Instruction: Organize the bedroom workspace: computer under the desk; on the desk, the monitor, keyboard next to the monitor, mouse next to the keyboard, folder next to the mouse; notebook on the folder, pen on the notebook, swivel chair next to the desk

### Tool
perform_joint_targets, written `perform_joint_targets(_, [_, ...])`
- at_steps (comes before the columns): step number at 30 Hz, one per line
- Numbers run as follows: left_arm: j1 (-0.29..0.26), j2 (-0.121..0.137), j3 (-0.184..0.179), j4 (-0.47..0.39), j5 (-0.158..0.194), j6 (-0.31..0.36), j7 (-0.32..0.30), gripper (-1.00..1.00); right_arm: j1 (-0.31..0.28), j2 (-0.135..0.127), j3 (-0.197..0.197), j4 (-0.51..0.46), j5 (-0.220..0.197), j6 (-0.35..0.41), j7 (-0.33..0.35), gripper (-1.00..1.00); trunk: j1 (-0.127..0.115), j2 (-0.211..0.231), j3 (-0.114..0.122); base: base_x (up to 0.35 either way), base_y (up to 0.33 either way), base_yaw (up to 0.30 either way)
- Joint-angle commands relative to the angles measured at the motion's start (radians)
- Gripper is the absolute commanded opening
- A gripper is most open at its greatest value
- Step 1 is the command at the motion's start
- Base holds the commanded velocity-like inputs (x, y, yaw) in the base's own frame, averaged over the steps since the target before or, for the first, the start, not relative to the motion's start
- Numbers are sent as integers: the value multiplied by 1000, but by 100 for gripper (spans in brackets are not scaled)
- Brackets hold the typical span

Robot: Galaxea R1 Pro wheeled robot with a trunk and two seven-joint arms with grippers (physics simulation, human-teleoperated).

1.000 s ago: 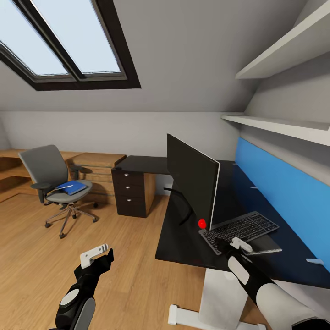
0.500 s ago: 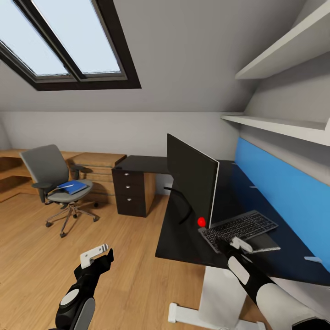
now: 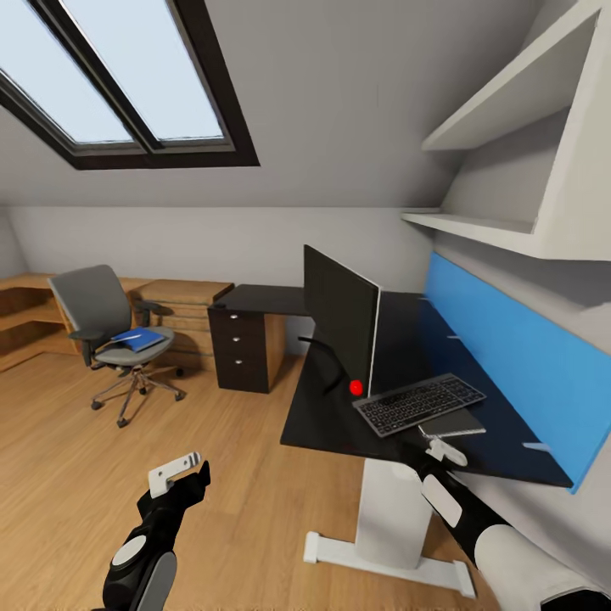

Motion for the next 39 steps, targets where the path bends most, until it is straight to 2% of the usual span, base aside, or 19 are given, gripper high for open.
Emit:
perform_joint_targets(1, [-1,0,-1,-1,9,3,8,100,-1,-1,9,-1,-10,-5,-5,100,0,-1,-1,-107,-268,0])
perform_joint_targets(5, [-1,0,-2,19,9,3,7,100,0,-2,9,-13,-6,-6,-3,100,0,-1,-1,-50,-170,0])
perform_joint_targets(8, [-1,0,-3,50,8,2,7,100,2,-5,9,-77,15,-6,3,100,0,-1,-1,-9,-30,0])
perform_joint_targets(13, [-1,0,-5,56,6,2,7,100,2,-9,11,-118,54,-3,20,100,0,-1,-1,-3,-11,0])
perform_joint_targets(15, [-1,0,-8,57,6,1,7,100,2,-14,14,-133,97,0,29,100,-8,13,5,-1,-4,0])
perform_joint_targets(16, [-1,-1,-19,57,6,0,8,100,2,-21,14,-156,186,18,32,100,-12,20,8,0,-1,0])
perform_joint_targets(19, [-1,-1,-23,57,6,-1,8,100,1,-24,14,-180,233,53,28,100,-23,41,18,0,0,0])
perform_joint_targets(20, [-1,0,-24,57,5,-1,8,100,-3,-29,12,-208,258,89,21,100,-27,48,21,0,0,0])
perform_joint_targets(23, [-1,0,-26,57,5,-1,8,100,-10,-48,11,-271,284,174,0,100,-39,69,30,0,0,0])
perform_joint_targets(24, [-1,0,-26,57,5,-1,8,100,-13,-66,10,-318,294,248,-15,100,-42,76,33,0,0,0])
perform_joint_targets(27, [-1,0,-27,57,4,-1,9,100,-16,-87,6,-377,301,354,-32,100,-54,97,43,0,0,0])
perform_joint_targets(29, [-1,0,-27,57,4,-1,9,100,-17,-96,0,-401,303,398,-38,100,-62,111,49,0,0,0])
perform_joint_targets(30, [-1,0,-27,57,4,-1,9,100,-18,-102,-14,-417,303,426,-42,100,-65,118,52,0,0,0])
perform_joint_targets(36, [-1,0,-27,57,4,-1,9,100,-16,-112,-63,-469,304,476,-48,100,-88,160,71,0,0,0])
perform_joint_targets(39, [-1,0,-26,57,4,-2,9,100,-8,-113,-72,-514,307,490,-49,100,-100,181,80,0,0,0])
